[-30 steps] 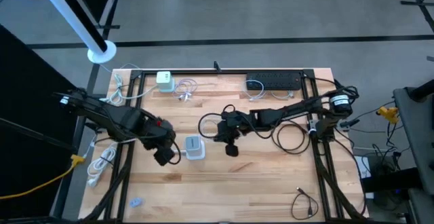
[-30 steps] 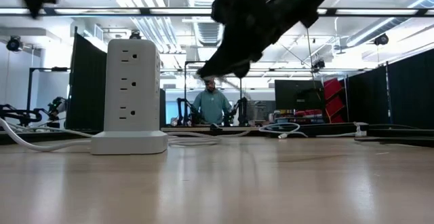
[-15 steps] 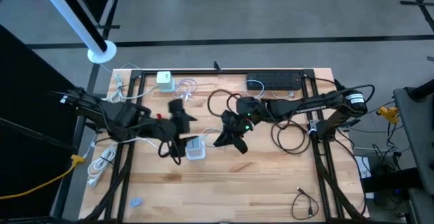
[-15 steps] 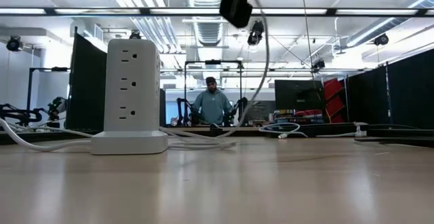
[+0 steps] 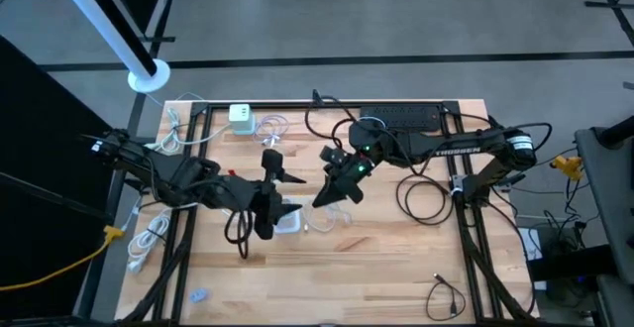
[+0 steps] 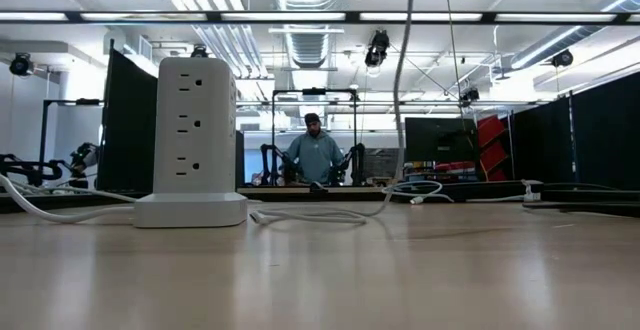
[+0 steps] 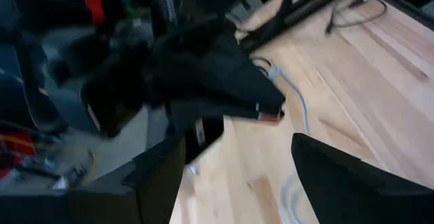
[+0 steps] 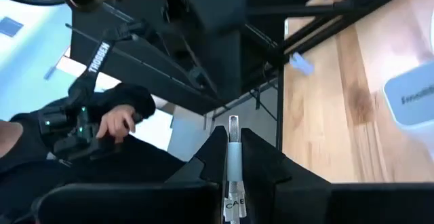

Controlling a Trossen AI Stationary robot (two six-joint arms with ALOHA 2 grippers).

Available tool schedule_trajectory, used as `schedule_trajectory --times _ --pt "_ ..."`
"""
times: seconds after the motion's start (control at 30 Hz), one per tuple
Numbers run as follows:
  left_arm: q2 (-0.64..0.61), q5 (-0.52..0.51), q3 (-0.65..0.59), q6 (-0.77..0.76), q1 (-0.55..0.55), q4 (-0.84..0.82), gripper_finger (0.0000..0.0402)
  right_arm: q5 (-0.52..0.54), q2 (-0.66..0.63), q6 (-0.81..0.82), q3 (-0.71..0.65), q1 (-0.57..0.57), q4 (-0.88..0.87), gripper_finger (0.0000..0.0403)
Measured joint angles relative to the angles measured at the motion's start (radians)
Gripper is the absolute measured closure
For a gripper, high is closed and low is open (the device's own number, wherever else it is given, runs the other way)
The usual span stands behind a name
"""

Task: Insert USB
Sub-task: Insert the bottom white charger cable into the bottom white outlet extension

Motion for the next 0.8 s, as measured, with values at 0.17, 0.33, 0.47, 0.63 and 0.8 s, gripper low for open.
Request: schedule_trajectory --times 0.17,0.33,0.47,0.63,0.8 --pt "0.007 -0.002 -0.001 0.109 0.001 0.016 0.0143 0.008 0.000 -0.035 0.039 -0.029 -0.001 0.0388" --pt "0.007 -0.002 -0.001 0.166 0.007 0.080 0.0143 0.008 0.000 -0.096 0.069 -0.038 0.000 0.0388" --pt "0.011 0.008 -0.002 0.165 0.030 0.103 0.0143 -0.001 0.000 -0.128 0.075 -0.036 0.000 0.0388" --pt "0.026 0.077 -0.002 0.149 0.056 0.103 0.0144 0.000 0.001 -0.156 0.075 -0.030 -0.009 0.0388" --pt "0.026 0.082 -0.002 0.129 0.058 0.109 0.0198 0.000 0.001 -0.166 0.075 -0.030 -0.011 0.0388"
